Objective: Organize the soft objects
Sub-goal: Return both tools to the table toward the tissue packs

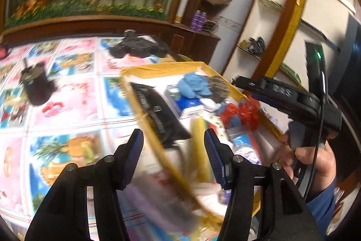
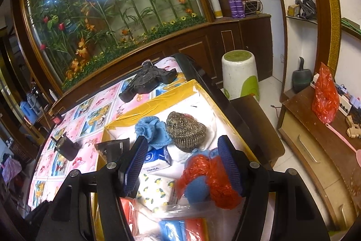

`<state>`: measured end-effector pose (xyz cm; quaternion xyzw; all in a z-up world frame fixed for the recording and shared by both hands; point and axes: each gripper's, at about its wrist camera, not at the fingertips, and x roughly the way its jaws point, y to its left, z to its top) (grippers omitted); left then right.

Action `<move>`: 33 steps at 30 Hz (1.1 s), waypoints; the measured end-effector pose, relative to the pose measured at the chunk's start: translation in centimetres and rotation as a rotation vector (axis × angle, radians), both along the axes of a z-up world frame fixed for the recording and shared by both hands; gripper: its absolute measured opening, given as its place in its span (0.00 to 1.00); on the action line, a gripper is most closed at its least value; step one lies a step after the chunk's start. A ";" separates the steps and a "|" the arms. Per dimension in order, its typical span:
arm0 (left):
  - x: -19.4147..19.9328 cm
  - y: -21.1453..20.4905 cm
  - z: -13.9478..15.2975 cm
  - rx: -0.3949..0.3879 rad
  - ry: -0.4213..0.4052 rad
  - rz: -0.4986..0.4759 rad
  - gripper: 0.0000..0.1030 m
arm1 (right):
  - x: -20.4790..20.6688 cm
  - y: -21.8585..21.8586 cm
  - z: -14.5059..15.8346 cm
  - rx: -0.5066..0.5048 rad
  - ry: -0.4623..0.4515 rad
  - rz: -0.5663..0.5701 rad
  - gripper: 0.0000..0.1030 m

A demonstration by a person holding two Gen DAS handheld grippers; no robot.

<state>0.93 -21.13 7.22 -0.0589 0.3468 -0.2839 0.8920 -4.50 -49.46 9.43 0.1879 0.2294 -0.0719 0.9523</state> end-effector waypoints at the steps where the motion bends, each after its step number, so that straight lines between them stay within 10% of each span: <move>1: 0.3 0.8 -0.1 -0.013 0.019 0.018 0.53 | 0.0 0.0 0.0 -0.002 -0.001 0.003 0.63; 10: 0.3 3.8 -3.4 -0.062 0.255 -0.027 0.53 | 0.6 0.5 0.1 -0.008 0.007 -0.003 0.63; 16: -2.2 1.5 -3.4 0.060 0.181 -0.100 0.65 | 0.8 1.5 0.1 -0.030 0.004 0.009 0.63; 25: -0.3 7.1 -2.6 0.212 0.068 0.288 0.71 | 1.0 3.9 0.2 -0.054 -0.047 0.121 0.65; 33: 0.9 14.4 -1.7 0.170 0.066 0.478 0.70 | 1.0 11.5 0.2 0.011 -0.034 0.428 0.75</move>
